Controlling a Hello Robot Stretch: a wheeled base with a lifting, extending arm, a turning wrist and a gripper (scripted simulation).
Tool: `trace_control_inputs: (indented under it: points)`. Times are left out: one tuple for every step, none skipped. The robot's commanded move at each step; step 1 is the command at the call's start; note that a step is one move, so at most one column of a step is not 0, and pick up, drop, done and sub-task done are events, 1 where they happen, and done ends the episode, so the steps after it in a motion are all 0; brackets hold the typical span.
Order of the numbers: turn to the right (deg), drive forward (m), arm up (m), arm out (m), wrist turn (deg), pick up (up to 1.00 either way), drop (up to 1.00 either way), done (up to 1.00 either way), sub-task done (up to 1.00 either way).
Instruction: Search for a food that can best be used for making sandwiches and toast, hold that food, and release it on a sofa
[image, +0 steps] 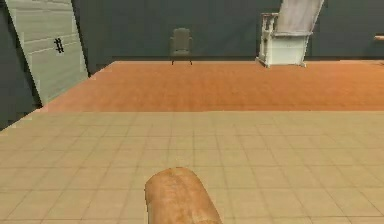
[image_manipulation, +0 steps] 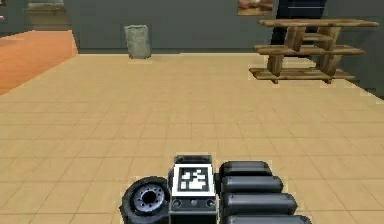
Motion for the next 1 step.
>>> trace_control_inputs:
  points:
    - [0.0, 0.15, 0.00, 0.00, 0.0, 0.00, 0.00, 0.00, 0.00]
